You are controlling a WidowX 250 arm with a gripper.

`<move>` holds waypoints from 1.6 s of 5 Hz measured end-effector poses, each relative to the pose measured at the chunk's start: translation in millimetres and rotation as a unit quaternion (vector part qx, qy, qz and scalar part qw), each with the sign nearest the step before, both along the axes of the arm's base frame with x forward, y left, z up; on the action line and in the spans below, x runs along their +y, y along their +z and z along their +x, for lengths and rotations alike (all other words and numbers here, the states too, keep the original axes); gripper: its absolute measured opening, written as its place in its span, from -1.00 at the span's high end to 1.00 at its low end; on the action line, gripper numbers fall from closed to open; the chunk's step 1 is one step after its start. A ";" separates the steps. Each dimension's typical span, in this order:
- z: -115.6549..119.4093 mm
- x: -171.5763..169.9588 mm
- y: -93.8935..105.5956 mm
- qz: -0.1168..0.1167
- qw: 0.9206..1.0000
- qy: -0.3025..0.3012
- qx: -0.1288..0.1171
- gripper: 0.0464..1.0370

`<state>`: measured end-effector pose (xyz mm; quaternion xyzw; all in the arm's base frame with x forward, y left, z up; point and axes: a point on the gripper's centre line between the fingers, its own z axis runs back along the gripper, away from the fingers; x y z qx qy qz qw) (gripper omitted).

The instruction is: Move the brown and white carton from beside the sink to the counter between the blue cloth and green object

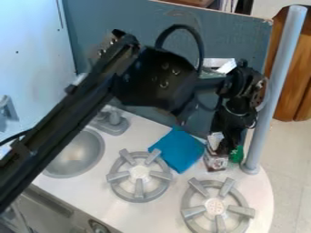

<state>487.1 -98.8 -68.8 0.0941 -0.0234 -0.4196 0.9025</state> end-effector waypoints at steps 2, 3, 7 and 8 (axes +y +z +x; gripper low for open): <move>6.4 -8.4 -11.9 -0.030 0.999 -0.001 -0.024 -0.65; -0.2 -4.8 -16.3 -0.047 0.999 0.010 -0.023 -0.95; -39.8 38.7 56.8 -0.134 0.986 0.031 -0.093 -0.94; -59.6 61.5 80.2 -0.145 0.982 0.058 -0.106 -0.94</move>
